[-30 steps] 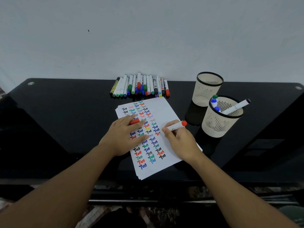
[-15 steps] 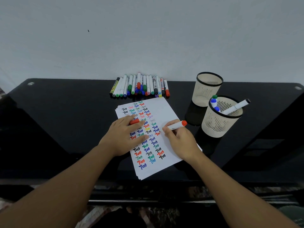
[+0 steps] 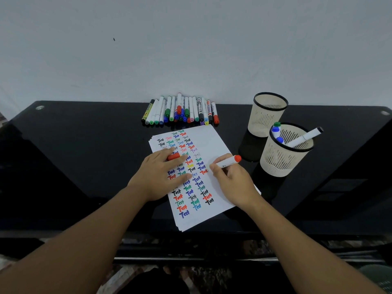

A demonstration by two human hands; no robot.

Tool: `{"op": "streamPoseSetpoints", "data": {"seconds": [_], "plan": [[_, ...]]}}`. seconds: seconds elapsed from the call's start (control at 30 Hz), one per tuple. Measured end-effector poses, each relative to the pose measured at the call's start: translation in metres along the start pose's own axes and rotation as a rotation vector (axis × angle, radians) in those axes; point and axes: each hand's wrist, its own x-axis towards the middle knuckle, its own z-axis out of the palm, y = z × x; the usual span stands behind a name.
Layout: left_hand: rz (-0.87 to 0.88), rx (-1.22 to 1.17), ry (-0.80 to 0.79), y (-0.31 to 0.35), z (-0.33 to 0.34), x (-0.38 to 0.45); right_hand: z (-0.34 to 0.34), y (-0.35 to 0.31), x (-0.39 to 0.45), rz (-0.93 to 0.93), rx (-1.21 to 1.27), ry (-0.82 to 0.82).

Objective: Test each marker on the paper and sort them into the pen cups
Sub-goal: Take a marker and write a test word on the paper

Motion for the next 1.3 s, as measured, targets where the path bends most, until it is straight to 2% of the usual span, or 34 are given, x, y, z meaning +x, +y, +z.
{"op": "streamPoseSetpoints", "data": {"seconds": [0.13,0.23,0.37,0.43,0.53,0.63,0.7,0.77,0.83,0.93,1.0,1.07,1.3], "plan": [[0.001,-0.026,0.005,0.002,-0.003,-0.001,0.0,0.003,0.002,-0.025,0.037,0.057],[-0.015,-0.163,0.045,0.009,-0.008,-0.005,-0.002,0.008,0.003,-0.057,0.178,0.112],[-0.172,-0.346,0.148,0.007,-0.013,-0.001,-0.001,0.01,0.0,-0.104,0.196,0.103],[-0.227,-0.341,0.208,0.006,-0.01,0.001,0.0,0.01,0.002,-0.084,0.141,0.07],[-0.235,-0.34,0.321,0.01,0.0,0.001,-0.004,0.009,0.005,-0.039,0.057,-0.066],[-0.185,-0.274,0.401,0.01,0.004,-0.003,-0.01,0.009,0.009,0.001,0.149,-0.192],[-0.132,-0.189,0.409,0.008,0.004,-0.003,-0.012,0.007,0.011,0.008,0.272,-0.187],[-0.097,-0.165,0.418,0.01,0.003,-0.003,-0.015,-0.002,0.013,-0.018,0.316,-0.094],[-0.067,-0.156,0.43,0.012,0.001,-0.003,-0.017,-0.011,0.017,-0.05,0.256,-0.004],[-0.029,-0.16,0.446,0.013,0.001,-0.006,-0.017,-0.015,0.024,-0.084,0.145,-0.112],[-0.019,-0.181,0.456,0.015,0.0,-0.008,-0.016,-0.014,0.028,-0.13,-0.13,-0.165],[-0.009,-0.18,0.463,0.017,0.0,-0.009,-0.016,-0.017,0.033,-0.164,-0.354,-0.149],[0.056,-0.169,0.467,0.016,0.003,-0.009,-0.011,-0.014,0.043,-0.259,-0.491,-0.123]]}}
